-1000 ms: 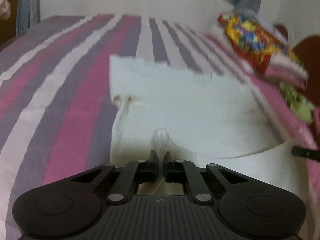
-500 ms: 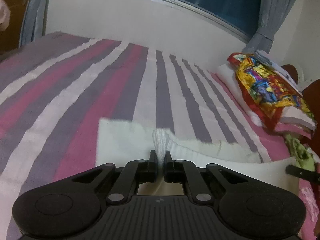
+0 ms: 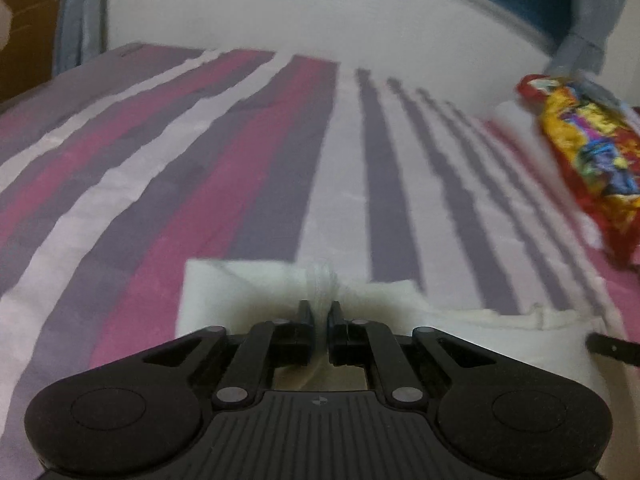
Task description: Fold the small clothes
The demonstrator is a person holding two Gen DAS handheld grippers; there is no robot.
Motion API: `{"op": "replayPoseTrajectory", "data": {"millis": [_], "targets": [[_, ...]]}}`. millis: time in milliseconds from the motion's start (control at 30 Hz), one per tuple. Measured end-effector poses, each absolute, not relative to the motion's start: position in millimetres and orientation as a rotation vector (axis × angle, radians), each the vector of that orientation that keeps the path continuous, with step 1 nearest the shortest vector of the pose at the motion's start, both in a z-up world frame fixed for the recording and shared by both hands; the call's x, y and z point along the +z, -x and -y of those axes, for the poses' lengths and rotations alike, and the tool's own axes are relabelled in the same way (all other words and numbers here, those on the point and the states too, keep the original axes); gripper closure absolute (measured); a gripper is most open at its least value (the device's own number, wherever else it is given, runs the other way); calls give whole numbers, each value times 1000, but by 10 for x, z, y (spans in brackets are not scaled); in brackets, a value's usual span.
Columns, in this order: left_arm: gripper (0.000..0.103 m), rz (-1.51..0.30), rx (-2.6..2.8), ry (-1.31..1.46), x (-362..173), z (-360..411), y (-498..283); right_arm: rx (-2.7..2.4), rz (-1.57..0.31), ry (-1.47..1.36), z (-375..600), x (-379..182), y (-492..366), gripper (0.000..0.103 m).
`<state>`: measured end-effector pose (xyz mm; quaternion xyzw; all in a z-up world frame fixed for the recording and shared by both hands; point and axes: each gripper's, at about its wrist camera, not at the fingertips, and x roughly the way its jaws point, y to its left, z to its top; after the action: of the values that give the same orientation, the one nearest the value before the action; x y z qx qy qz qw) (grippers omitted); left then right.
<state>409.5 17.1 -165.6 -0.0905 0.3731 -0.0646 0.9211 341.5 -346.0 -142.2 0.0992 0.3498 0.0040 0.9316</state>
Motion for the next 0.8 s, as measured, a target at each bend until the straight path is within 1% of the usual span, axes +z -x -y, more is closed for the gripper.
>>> {"op": "replayPoseTrajectory", "data": {"millis": [133, 233, 267, 400, 433, 500, 633, 733, 800], "targets": [[97, -777, -118, 193, -1620, -184, -4100, -33, -746, -140, 3417, -1537, -3478, 81], [96, -744, -117, 181, -1471, -235, -3963, -41, -717, -138, 3414, -1410, -3394, 79], [96, -742, -119, 173, -1437, -260, -3917, -40, -706, -144, 3416, -1354, -3338, 77], [96, -749, -158, 154, -1329, -299, -3605, 22, -662, -108, 3283, -1141, -2997, 76], [96, -761, -186, 157, -1319, -284, -3497, 46, -669, -113, 3251, -1116, -2924, 74], [96, -785, -227, 166, -1323, -226, -3272, 92, -687, -143, 3174, -1106, -2748, 75], [96, -850, -290, 159, -1439, -47, -2870, 141, -715, -149, 2952, -1156, -2412, 74], [96, -914, -287, 145, -1650, 42, -2665, 158, -738, -120, 2783, -1261, -2171, 74], [96, -902, -266, 169, -1753, 17, -2577, 149, -781, -84, 2705, -1414, -2064, 72]]}}
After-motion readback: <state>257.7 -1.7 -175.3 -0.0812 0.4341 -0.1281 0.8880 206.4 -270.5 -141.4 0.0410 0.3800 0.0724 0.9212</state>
